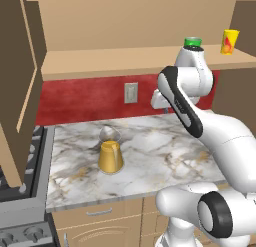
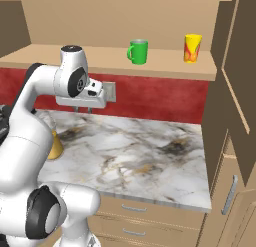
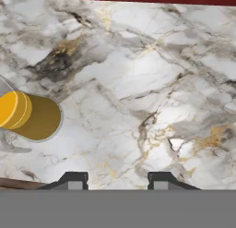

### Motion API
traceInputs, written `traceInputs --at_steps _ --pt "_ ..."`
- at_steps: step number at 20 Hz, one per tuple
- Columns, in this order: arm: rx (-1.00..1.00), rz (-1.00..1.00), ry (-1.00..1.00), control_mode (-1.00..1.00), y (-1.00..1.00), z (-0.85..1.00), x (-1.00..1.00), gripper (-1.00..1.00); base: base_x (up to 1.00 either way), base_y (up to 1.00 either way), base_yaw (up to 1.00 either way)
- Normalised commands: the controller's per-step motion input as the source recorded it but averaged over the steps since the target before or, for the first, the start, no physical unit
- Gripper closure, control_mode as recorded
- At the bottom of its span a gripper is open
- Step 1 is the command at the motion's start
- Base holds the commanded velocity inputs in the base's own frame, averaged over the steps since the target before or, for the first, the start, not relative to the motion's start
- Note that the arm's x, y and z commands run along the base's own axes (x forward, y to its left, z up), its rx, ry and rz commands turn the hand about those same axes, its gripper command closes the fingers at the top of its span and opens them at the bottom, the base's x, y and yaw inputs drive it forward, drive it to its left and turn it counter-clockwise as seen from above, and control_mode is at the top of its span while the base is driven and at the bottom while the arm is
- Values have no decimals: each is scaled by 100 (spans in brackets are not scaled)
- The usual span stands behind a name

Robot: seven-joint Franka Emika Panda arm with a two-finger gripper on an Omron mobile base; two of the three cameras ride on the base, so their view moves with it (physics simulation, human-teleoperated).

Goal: There is a tray on the dining counter. Grab the cup, mug, and pitcher and place them on the tray. The pitcher may be placed next to the tray if it cannot fit the tray.

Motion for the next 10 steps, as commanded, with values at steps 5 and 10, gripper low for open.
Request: traceInputs --at_steps 5,10 --pt "0 0 0 -100 -13 0 0 -100 0 0 0" --pt "0 6 -4 -100 -42 19 -8 -100 0 0 0"
